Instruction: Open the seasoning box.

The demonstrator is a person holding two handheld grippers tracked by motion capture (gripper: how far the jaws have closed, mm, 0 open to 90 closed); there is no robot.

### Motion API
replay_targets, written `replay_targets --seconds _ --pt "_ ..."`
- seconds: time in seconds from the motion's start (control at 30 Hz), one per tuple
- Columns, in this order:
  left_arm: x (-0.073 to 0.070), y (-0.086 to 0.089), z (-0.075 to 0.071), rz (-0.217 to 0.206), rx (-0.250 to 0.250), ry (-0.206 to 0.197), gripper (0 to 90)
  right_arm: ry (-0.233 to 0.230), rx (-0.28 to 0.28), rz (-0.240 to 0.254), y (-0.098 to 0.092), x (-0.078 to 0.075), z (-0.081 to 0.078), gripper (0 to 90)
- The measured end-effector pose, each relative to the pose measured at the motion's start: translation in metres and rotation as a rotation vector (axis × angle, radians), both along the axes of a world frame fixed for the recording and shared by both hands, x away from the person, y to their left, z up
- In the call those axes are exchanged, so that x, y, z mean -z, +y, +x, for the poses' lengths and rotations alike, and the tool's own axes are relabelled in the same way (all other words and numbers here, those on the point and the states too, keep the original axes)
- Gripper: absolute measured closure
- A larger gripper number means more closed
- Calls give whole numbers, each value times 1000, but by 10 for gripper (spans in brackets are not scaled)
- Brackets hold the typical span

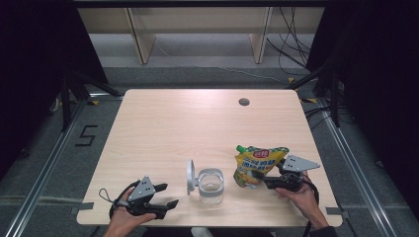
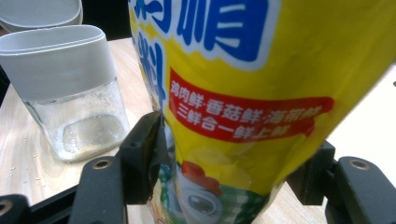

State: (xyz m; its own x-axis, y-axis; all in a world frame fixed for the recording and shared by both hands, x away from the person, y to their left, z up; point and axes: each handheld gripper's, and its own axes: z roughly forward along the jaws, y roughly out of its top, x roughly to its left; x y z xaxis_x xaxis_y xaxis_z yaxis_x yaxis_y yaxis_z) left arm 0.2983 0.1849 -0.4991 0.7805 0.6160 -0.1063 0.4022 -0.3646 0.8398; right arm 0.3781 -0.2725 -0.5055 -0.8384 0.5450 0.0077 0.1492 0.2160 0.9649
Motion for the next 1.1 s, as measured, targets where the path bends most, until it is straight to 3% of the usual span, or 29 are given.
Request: replay_targets --seconds 0.03,0.07,0.1,0.17,0.2,0.23,0.37,0.43,0.47,0.5,0.53,0.57,0.63,0.67,0.73,0.83,0.87,1.0,1.03,1.07,1.1 --pt "0 0 0 0 0 0 299 0 0 0 0 0 0 396" --pt "0 1 1 18 3 -5 299 35 -19 -4 0 -1 -1 403" --pt "-1 1 1 26 3 -3 299 9 -7 -22 0 -2 0 407" --pt "-1 1 1 33 5 0 299 41 20 -36 3 -4 -4 414" --pt "0 0 0 17 1 4 299 40 37 -34 5 -5 -6 417" --pt "0 1 0 30 3 0 299 38 42 -44 7 -6 -8 421" --pt "-1 0 0 14 10 6 296 49 147 -74 16 -10 -22 426" --pt "1 -1 -1 -5 0 4 297 103 208 -58 23 -11 -31 429" --pt "1 -2 -1 -12 -3 6 297 64 237 -66 24 -11 -32 431" --pt "1 -2 -1 -12 -3 6 297 64 237 -66 24 -11 -32 431" --pt "0 -1 -1 -5 1 9 297 108 295 -46 32 -11 -40 437" --pt "0 -1 -1 -7 0 7 297 117 319 -44 35 -12 -44 440" --pt "0 -1 -1 -7 3 8 293 117 336 -46 37 -12 -47 443" --pt "0 -2 -1 -9 7 11 292 118 393 -45 45 -12 -56 445" --pt "0 -1 -1 4 10 -4 292 106 427 -50 49 -11 -60 446" --pt "-1 0 -1 7 11 2 292 82 438 -54 50 -10 -61 445" --pt "0 -1 -1 4 9 2 291 99 433 -48 49 -11 -61 444" --pt "0 -1 -1 -1 2 2 291 105 397 -15 45 -8 -59 434" --pt "0 -2 -1 -8 5 5 292 77 372 -22 42 -8 -56 419" --pt "0 -2 -1 -5 1 3 292 79 354 8 42 -7 -55 403" --pt "0 -2 -1 -5 1 3 292 79 354 8 42 -7 -55 403"
